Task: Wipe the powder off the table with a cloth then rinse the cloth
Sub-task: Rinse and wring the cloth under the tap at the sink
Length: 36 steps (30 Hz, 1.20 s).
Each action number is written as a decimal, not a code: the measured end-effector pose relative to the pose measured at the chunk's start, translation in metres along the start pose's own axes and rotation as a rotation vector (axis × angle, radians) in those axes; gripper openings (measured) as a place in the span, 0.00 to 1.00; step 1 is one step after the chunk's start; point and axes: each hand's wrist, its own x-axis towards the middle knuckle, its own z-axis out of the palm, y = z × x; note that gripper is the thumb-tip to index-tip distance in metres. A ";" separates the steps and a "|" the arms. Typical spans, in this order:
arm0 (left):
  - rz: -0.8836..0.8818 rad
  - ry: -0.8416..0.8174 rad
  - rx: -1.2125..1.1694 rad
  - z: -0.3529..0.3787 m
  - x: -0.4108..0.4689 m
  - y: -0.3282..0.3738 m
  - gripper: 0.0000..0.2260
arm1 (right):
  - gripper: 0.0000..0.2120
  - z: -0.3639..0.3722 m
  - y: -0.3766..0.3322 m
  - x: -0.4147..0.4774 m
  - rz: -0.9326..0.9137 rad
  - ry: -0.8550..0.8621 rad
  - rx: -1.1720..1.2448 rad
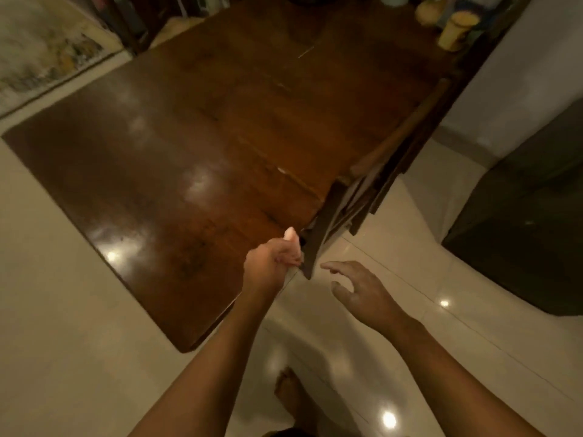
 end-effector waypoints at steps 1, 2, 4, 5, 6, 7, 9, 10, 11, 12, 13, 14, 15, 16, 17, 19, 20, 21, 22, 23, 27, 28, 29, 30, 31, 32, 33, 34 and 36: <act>-0.023 0.028 -0.208 0.002 -0.015 0.021 0.10 | 0.18 -0.012 0.001 -0.010 0.031 -0.001 0.091; -0.038 0.022 -0.391 0.006 -0.032 0.046 0.12 | 0.17 -0.023 0.002 -0.022 0.061 -0.004 0.192; -0.043 -0.056 -0.644 0.019 -0.067 0.099 0.15 | 0.18 -0.048 0.007 -0.050 0.086 0.024 0.407; -0.024 -0.087 -0.709 0.028 -0.084 0.125 0.16 | 0.20 -0.061 0.012 -0.066 0.084 0.057 0.504; -0.002 -0.110 -0.751 0.041 -0.097 0.149 0.16 | 0.20 -0.076 0.019 -0.083 0.092 0.101 0.584; 0.017 -0.129 -0.784 0.053 -0.111 0.174 0.17 | 0.19 -0.092 0.026 -0.102 0.115 0.156 0.656; 0.031 -0.169 -0.830 0.078 -0.135 0.219 0.14 | 0.15 -0.127 0.042 -0.144 0.158 0.274 0.762; 0.048 -0.198 -0.846 0.091 -0.146 0.242 0.13 | 0.13 -0.144 0.053 -0.166 0.161 0.332 0.786; 0.072 -0.231 -0.845 0.104 -0.158 0.265 0.12 | 0.12 -0.162 0.065 -0.188 0.152 0.379 0.803; 0.105 -0.261 -0.839 0.117 -0.170 0.289 0.11 | 0.12 -0.180 0.079 -0.211 0.141 0.416 0.820; 0.135 -0.289 -0.829 0.131 -0.181 0.312 0.11 | 0.12 -0.198 0.091 -0.233 0.127 0.447 0.844; 0.161 -0.313 -0.826 0.145 -0.193 0.336 0.10 | 0.13 -0.216 0.103 -0.256 0.117 0.477 0.859; 0.180 -0.333 -0.824 0.160 -0.205 0.359 0.10 | 0.14 -0.234 0.115 -0.277 0.108 0.507 0.871; 0.198 -0.355 -0.828 0.174 -0.218 0.383 0.10 | 0.16 -0.250 0.126 -0.299 0.104 0.539 0.872; 0.219 -0.379 -0.830 0.188 -0.231 0.405 0.09 | 0.17 -0.265 0.135 -0.319 0.097 0.575 0.871; 0.262 -0.427 -0.842 0.215 -0.257 0.446 0.10 | 0.21 -0.291 0.155 -0.357 0.082 0.665 0.868; 0.284 -0.454 -0.843 0.228 -0.270 0.465 0.12 | 0.22 -0.303 0.165 -0.376 0.079 0.716 0.868; 0.307 -0.481 -0.836 0.240 -0.281 0.483 0.14 | 0.23 -0.314 0.175 -0.395 0.079 0.769 0.868; 0.326 -0.509 -0.824 0.251 -0.292 0.501 0.16 | 0.22 -0.325 0.184 -0.415 0.081 0.823 0.864; 0.342 -0.540 -0.816 0.262 -0.302 0.517 0.19 | 0.21 -0.335 0.193 -0.434 0.076 0.874 0.858; 0.389 -0.681 -0.779 0.306 -0.330 0.575 0.24 | 0.13 -0.368 0.230 -0.507 0.069 1.024 0.774; 0.411 -0.707 -0.752 0.317 -0.336 0.586 0.23 | 0.12 -0.374 0.239 -0.521 0.086 1.062 0.768; 0.437 -0.742 -0.722 0.331 -0.344 0.599 0.21 | 0.12 -0.380 0.251 -0.537 0.111 1.104 0.771; 0.463 -0.771 -0.700 0.343 -0.350 0.609 0.19 | 0.12 -0.386 0.261 -0.550 0.136 1.142 0.775; 0.484 -0.800 -0.685 0.357 -0.356 0.620 0.17 | 0.11 -0.391 0.271 -0.563 0.160 1.184 0.779; 0.501 -0.834 -0.674 0.374 -0.364 0.634 0.16 | 0.11 -0.398 0.283 -0.579 0.186 1.234 0.780; 0.517 -0.862 -0.663 0.391 -0.371 0.647 0.15 | 0.11 -0.405 0.296 -0.593 0.206 1.283 0.786; 0.528 -0.890 -0.652 0.410 -0.377 0.660 0.14 | 0.10 -0.412 0.308 -0.608 0.222 1.328 0.790; 0.554 -0.949 -0.628 0.451 -0.389 0.688 0.12 | 0.11 -0.428 0.334 -0.638 0.263 1.409 0.780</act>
